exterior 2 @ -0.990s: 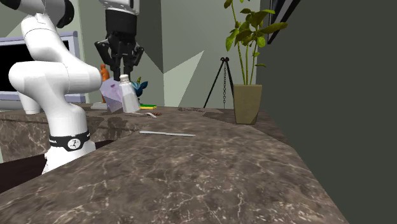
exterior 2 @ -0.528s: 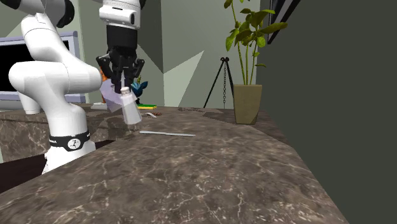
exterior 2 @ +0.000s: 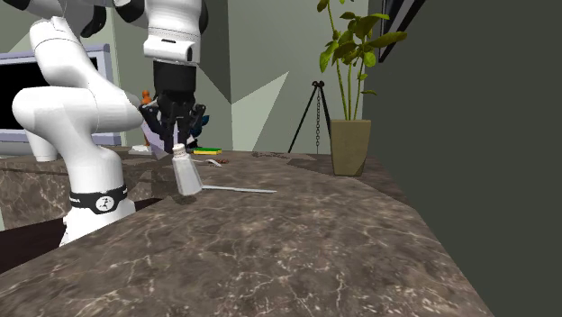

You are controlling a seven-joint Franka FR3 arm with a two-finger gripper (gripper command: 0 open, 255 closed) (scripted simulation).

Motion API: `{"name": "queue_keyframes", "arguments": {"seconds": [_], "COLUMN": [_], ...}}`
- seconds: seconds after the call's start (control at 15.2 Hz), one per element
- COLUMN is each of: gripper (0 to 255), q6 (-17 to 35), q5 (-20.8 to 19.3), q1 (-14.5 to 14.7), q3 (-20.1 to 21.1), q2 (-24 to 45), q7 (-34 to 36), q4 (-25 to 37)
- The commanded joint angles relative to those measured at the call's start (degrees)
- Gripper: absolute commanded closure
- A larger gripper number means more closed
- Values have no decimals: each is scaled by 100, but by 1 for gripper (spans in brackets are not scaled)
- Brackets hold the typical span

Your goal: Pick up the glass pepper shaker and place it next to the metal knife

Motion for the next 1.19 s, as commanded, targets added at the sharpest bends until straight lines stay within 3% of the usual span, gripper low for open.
{"name": "queue_keyframes", "arguments": {"seconds": [0.0, 0.33, 0.79, 0.86, 1.12], "gripper": [255, 255, 255, 0, 0], "q6": [171, 664, 664, 663, 669], "q5": [16, 66, 65, 62, 62], "q1": [5, 18, 18, 16, 15], "q3": [14, 60, 59, 56, 56], "q2": [36, 225, 225, 225, 229], "q7": [-14, -49, -48, -52, -52], "q4": [-132, -437, -437, -436, -438]}}
